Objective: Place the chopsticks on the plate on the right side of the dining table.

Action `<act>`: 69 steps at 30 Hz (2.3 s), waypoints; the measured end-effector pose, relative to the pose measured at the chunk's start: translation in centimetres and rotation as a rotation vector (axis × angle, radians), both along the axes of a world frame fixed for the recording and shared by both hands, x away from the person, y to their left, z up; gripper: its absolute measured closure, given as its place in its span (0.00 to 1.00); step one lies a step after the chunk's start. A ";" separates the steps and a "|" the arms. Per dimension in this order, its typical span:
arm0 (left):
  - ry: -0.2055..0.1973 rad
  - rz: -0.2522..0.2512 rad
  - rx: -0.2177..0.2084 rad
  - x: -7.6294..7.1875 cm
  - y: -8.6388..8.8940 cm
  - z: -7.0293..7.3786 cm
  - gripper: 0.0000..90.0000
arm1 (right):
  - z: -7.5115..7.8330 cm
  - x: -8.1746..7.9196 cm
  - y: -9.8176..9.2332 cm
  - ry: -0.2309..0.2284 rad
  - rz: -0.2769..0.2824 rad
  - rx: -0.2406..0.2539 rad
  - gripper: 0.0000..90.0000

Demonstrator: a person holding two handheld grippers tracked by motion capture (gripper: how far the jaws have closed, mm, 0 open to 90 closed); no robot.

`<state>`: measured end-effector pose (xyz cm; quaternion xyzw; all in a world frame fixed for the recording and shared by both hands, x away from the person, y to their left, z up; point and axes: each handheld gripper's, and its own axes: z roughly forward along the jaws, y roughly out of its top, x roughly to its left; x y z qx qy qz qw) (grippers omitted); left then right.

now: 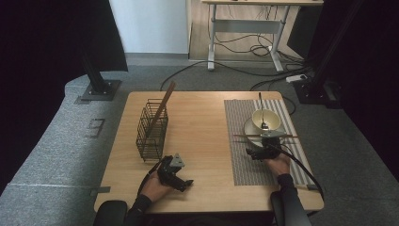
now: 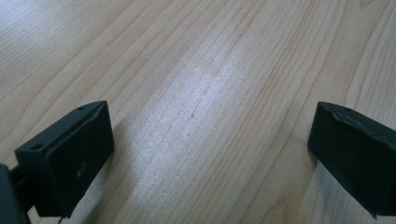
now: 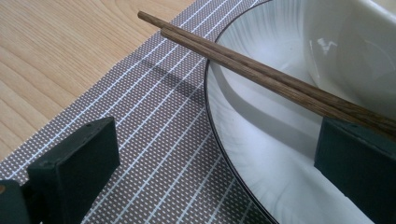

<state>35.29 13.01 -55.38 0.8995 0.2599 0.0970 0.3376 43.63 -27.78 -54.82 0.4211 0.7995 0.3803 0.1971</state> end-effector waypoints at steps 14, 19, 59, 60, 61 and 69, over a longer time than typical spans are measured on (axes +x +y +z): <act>0.000 -0.001 0.000 0.0 0.0 0.0 0.00 | -0.2 0.2 -0.1 0.012 0.001 -0.008 0.00; 0.000 0.000 0.000 0.0 0.0 0.0 0.00 | 0.2 -0.1 -0.2 0.005 -0.010 -0.008 0.00; 0.000 -0.002 0.000 0.0 0.0 0.0 0.00 | 0.3 -0.4 -11.3 -0.094 -0.451 0.026 0.00; 0.000 -0.002 0.000 0.0 0.0 0.0 0.00 | 0.2 -0.3 -11.3 -0.088 -0.450 0.025 0.00; 0.000 -0.002 0.000 0.0 0.0 0.0 0.00 | 0.1 -0.2 -11.2 -0.081 -0.447 0.028 0.00; 0.000 -0.002 0.000 0.0 0.0 0.0 0.00 | 0.1 -0.2 -10.6 -0.072 -0.422 0.017 0.00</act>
